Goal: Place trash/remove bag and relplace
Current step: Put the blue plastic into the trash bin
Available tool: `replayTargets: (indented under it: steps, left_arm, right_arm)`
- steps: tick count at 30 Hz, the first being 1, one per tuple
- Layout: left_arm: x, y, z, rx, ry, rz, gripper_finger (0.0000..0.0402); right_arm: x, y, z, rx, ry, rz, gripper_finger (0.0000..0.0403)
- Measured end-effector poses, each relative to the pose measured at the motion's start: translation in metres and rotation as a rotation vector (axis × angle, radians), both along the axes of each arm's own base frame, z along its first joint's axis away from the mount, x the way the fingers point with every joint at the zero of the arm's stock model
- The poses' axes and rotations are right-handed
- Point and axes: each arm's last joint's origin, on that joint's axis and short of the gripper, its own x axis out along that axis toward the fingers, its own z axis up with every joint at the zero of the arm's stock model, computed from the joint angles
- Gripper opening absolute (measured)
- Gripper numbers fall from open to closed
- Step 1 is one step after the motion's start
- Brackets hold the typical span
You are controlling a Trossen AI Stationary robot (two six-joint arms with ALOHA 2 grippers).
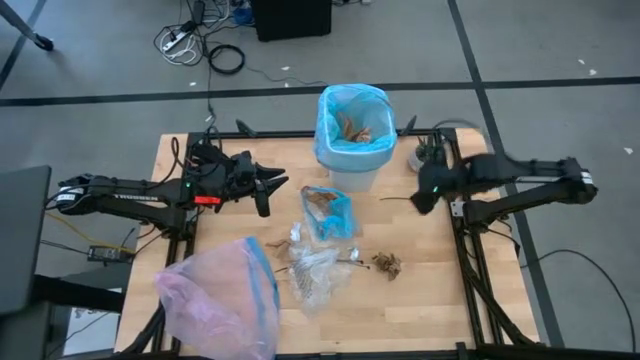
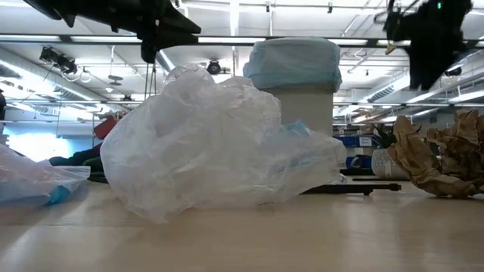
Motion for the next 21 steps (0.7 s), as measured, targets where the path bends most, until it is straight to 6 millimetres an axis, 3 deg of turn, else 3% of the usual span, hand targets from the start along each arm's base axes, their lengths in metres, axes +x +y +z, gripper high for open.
replayTargets:
  steps: [6, 11, 16, 21]
  left_arm:
    - [0.0, -0.001, -0.001, -0.071, -0.012, 0.003, 0.0127]
    - [-0.001, -0.001, -0.006, -0.076, 0.033, 0.002, 0.0127]
    - [-0.001, -0.001, -0.008, -0.088, 0.051, 0.002, 0.0127]
    - [-0.001, -0.001, -0.008, -0.106, 0.045, 0.004, 0.0127]
  right_arm:
    - [0.013, 0.008, -0.062, 0.005, -0.016, 0.051, 0.0198]
    - [0.017, 0.01, -0.098, -0.064, -0.008, 0.262, 0.0186]
    - [0.018, 0.008, -0.118, -0.146, -0.003, 0.403, 0.0184]
    - [0.016, -0.001, -0.124, -0.199, 0.013, 0.364, 0.0184]
